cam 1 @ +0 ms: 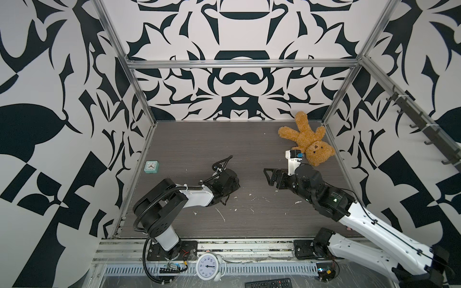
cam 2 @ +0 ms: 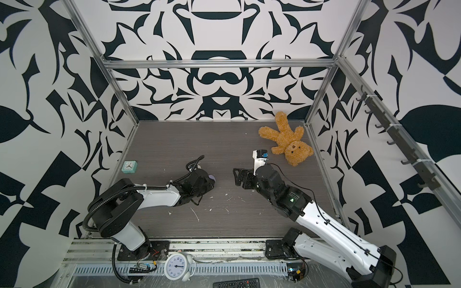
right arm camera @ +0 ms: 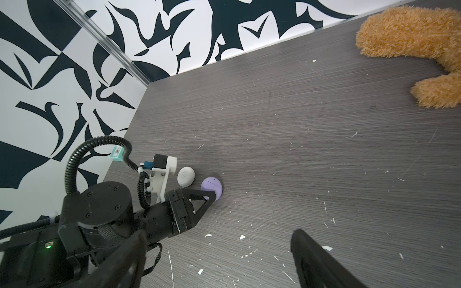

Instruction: Insert the wireless bluetooth earbuds into the charging case

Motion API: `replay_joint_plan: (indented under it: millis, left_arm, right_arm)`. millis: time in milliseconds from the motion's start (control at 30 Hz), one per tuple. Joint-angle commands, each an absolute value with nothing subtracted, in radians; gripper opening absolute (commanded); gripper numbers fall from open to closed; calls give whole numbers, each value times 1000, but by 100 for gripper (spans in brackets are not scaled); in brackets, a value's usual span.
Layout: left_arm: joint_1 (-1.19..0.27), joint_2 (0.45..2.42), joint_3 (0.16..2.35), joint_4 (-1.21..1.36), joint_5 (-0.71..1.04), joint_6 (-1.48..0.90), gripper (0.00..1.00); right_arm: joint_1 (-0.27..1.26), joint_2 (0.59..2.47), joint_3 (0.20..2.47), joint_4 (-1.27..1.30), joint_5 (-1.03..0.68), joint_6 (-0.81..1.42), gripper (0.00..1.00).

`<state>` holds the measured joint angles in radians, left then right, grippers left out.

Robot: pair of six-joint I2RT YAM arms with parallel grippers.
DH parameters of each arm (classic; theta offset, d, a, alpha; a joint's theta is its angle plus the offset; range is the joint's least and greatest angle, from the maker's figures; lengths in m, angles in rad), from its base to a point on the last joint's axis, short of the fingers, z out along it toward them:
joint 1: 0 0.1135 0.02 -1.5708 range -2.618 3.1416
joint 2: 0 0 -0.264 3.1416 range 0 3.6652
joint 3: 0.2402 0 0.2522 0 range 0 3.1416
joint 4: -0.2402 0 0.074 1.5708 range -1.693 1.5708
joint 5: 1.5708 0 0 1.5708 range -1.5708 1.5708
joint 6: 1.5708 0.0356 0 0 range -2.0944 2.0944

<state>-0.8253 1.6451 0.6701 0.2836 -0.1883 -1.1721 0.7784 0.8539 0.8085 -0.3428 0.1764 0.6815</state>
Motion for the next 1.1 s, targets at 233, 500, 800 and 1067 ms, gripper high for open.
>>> replay_joint_plan:
  millis: [233,500,800,1067]
  left_arm:
    - [-831,1614,719,53,-161,-1176,67]
    - [-851,1444,825,-201,-210,-1053,100]
    - [-772,1218,920,-358,-474,-586,99]
    - [-446,1020,591,139,-512,-190,99]
  right_arm:
    - [773,800,808,-351,231,682,95]
    - [768,786,813,-413,344,645,99]
    - [605,918,692,-208,735,285,99]
    - [327,1088,457,382,836,98,99]
